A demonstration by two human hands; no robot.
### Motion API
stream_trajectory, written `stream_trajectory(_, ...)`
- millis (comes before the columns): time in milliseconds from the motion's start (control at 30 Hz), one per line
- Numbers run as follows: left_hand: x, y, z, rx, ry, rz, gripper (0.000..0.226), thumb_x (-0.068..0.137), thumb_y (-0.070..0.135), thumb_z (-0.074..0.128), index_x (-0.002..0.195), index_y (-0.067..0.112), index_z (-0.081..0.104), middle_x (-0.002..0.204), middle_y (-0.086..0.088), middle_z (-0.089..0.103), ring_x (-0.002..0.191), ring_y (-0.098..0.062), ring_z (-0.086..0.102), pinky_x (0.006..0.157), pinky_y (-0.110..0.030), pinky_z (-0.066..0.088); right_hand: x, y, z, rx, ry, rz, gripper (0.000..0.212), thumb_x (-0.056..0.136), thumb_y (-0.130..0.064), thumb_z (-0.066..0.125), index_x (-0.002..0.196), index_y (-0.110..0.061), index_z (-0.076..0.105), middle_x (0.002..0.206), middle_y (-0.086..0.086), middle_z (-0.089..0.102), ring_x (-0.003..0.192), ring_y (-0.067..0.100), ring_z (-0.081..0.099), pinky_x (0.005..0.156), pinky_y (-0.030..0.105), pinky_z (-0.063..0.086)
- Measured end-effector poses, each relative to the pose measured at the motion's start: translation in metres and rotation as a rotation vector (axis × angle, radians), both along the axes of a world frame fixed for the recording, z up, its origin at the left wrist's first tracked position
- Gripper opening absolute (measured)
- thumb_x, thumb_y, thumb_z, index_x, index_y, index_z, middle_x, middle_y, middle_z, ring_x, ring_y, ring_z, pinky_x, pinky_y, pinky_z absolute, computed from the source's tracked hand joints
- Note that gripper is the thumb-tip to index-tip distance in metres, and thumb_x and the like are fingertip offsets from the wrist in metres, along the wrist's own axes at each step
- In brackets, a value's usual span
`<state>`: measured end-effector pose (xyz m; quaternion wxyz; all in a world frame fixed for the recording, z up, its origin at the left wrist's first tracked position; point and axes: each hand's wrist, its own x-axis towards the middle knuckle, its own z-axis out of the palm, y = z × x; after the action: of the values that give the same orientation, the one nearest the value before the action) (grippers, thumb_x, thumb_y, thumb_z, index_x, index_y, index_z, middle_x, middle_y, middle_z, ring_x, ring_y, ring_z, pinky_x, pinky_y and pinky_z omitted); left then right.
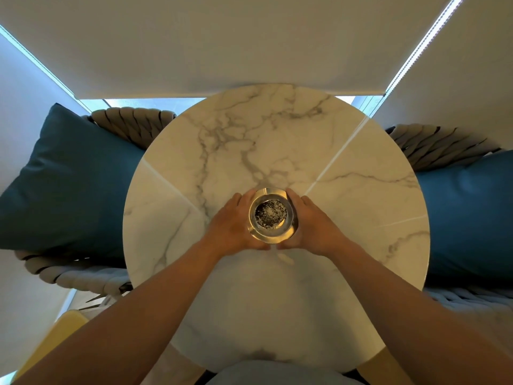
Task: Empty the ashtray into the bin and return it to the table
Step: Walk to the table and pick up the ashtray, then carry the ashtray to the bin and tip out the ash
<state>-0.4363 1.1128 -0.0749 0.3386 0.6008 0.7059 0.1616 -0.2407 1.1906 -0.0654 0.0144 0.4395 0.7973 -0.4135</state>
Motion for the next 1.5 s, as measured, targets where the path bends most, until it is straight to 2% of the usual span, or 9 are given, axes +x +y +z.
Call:
stream_trajectory(367, -0.002, -0.041, 0.046, 0.083, -0.217, 0.03, 0.127, 0.034, 0.059, 0.093, 0.142, 0.048, 0.027, 0.137, 0.021, 0.051, 0.125, -0.001, 0.051, 0.102, -0.038, 0.049, 0.018, -0.038, 0.046, -0.038, 0.179, -0.039, 0.131, 0.046, -0.047, 0.096, 0.154, -0.026, 0.025, 0.142, -0.009, 0.05, 0.128, 0.009, 0.047, 0.106, 0.027, 0.042)
stream_trajectory(500, -0.006, -0.052, 0.055, 0.086, -0.214, 0.003, 0.127, 0.033, 0.06, 0.092, 0.141, 0.05, 0.025, 0.135, 0.024, 0.052, 0.123, 0.0, 0.052, 0.101, -0.039, 0.05, 0.016, -0.053, 0.054, -0.112, 0.246, -0.067, 0.125, 0.045, -0.046, 0.096, 0.149, -0.04, 0.026, 0.13, -0.035, 0.048, 0.122, -0.007, 0.05, 0.103, 0.02, 0.045)
stream_trajectory(633, -0.01, -0.065, 0.062, 0.088, -0.209, -0.036, 0.125, 0.035, 0.058, 0.093, 0.142, 0.046, 0.029, 0.134, 0.025, 0.053, 0.123, -0.001, 0.052, 0.1, -0.04, 0.05, 0.014, -0.071, 0.058, -0.128, 0.273, -0.105, 0.126, 0.05, -0.041, 0.097, 0.154, -0.025, 0.028, 0.138, -0.015, 0.054, 0.126, 0.002, 0.053, 0.105, 0.023, 0.045)
stream_trajectory(767, -0.01, -0.089, 0.07, 0.109, -0.195, -0.049, 0.12, 0.036, 0.061, 0.089, 0.138, 0.051, 0.028, 0.129, 0.03, 0.051, 0.121, 0.001, 0.052, 0.1, -0.038, 0.05, 0.012, -0.093, 0.063, -0.095, 0.305, -0.109, 0.108, 0.061, -0.04, 0.093, 0.151, -0.024, 0.035, 0.126, -0.013, 0.062, 0.105, -0.006, 0.06, 0.086, 0.012, 0.046)
stream_trajectory(967, 0.01, -0.144, 0.079, 0.113, -0.14, 0.057, 0.125, 0.038, 0.062, 0.089, 0.145, 0.038, 0.027, 0.137, 0.017, 0.052, 0.123, -0.007, 0.052, 0.102, -0.041, 0.049, 0.02, -0.121, 0.07, -0.107, 0.302, -0.093, 0.066, 0.09, -0.024, 0.072, 0.148, -0.021, 0.041, 0.125, -0.003, 0.066, 0.108, 0.013, 0.065, 0.096, 0.032, 0.052)
stream_trajectory(1100, 0.036, -0.192, 0.078, 0.151, -0.154, 0.21, 0.125, 0.04, 0.062, 0.089, 0.146, 0.041, 0.026, 0.14, 0.019, 0.049, 0.127, -0.004, 0.049, 0.106, -0.04, 0.047, 0.028, -0.141, 0.078, -0.238, 0.38, -0.018, 0.047, 0.099, -0.005, 0.055, 0.143, -0.02, 0.048, 0.104, -0.001, 0.065, 0.068, -0.002, 0.061, 0.062, 0.017, 0.047)
stream_trajectory(1233, 0.067, -0.251, 0.081, 0.245, -0.182, 0.402, 0.112, 0.04, 0.059, 0.092, 0.13, 0.066, 0.026, 0.123, 0.045, 0.046, 0.117, 0.014, 0.048, 0.095, -0.014, 0.046, 0.034, -0.167, 0.083, -0.407, 0.416, 0.051, 0.037, 0.099, -0.003, 0.055, 0.133, -0.019, 0.058, 0.084, 0.014, 0.064, 0.054, 0.017, 0.053, 0.054, 0.032, 0.045)
stream_trajectory(1367, 0.087, -0.31, 0.088, 0.337, -0.174, 0.563, 0.105, 0.045, 0.061, 0.092, 0.132, 0.058, 0.034, 0.124, 0.043, 0.05, 0.115, 0.019, 0.049, 0.084, 0.007, 0.035, 0.026, -0.2, 0.08, -0.643, 0.451, 0.051, 0.02, 0.095, 0.004, 0.058, 0.111, -0.006, 0.062, 0.074, 0.017, 0.064, 0.054, 0.024, 0.054, 0.053, 0.036, 0.046)
stream_trajectory(1500, 0.089, -0.364, 0.088, 0.37, -0.156, 0.725, 0.108, 0.047, 0.065, 0.09, 0.139, 0.04, 0.04, 0.126, 0.027, 0.059, 0.117, 0.005, 0.057, 0.089, -0.016, 0.052, 0.003, -0.236, 0.077, -0.751, 0.39, 0.19, 0.009, 0.095, 0.004, 0.059, 0.1, -0.001, 0.064, 0.073, 0.017, 0.069, 0.059, 0.025, 0.061, 0.055, 0.034, 0.051)
